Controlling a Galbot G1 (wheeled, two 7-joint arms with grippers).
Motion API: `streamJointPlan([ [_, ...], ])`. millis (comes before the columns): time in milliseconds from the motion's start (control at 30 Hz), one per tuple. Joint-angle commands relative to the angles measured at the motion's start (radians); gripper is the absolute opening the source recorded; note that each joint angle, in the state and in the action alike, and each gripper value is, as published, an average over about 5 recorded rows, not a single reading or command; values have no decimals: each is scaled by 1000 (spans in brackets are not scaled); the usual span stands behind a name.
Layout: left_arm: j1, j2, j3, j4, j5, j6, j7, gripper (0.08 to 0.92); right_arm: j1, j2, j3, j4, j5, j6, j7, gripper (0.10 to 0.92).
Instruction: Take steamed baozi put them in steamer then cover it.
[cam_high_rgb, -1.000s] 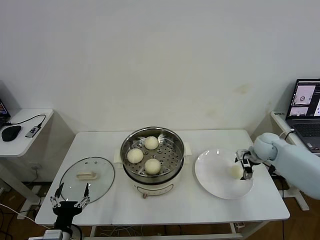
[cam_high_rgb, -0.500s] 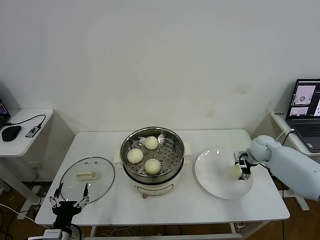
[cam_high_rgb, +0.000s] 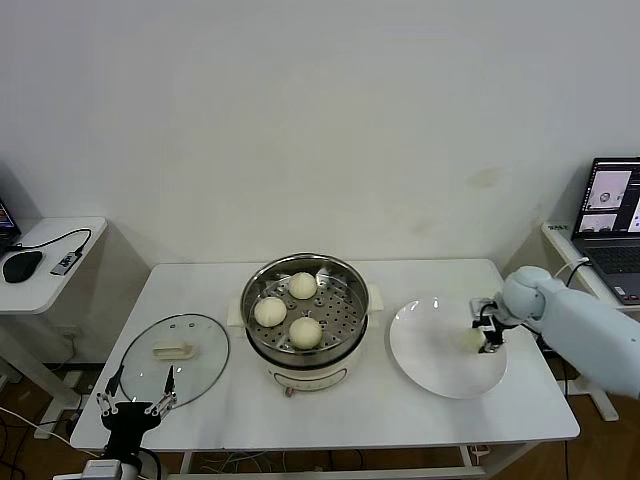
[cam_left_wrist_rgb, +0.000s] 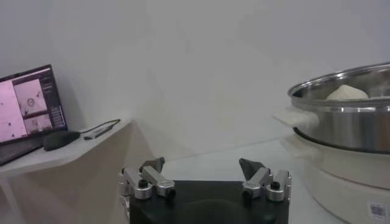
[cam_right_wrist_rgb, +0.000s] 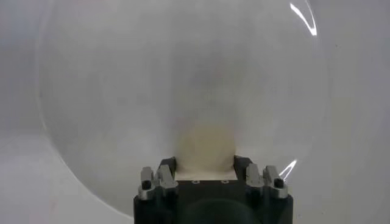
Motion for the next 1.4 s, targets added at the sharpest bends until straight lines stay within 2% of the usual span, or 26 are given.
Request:
streamJointPlan([
  [33, -3, 2, 6, -1, 0, 0, 0, 823, 258, -91, -163, 201, 175, -77, -5, 585],
  [200, -5, 6, 15, -5, 0, 0, 0, 823, 505, -75, -349, 302, 327, -141, 5, 587],
  [367, -8, 8, 21, -8, -2, -1, 0, 823, 713, 18, -484, 361, 486, -217, 42, 594],
  [733, -8, 9, 12, -16, -11, -2, 0, 823, 720, 277, -513, 347, 754, -374, 173, 602],
  [1033, -3, 3, -3, -17, -14, -5, -2, 823, 601, 414, -470, 294, 812, -464, 281, 602],
  [1400, -4, 0, -4, -6, -14, -11, -3, 823, 500, 441, -477, 221, 727, -493, 283, 602],
])
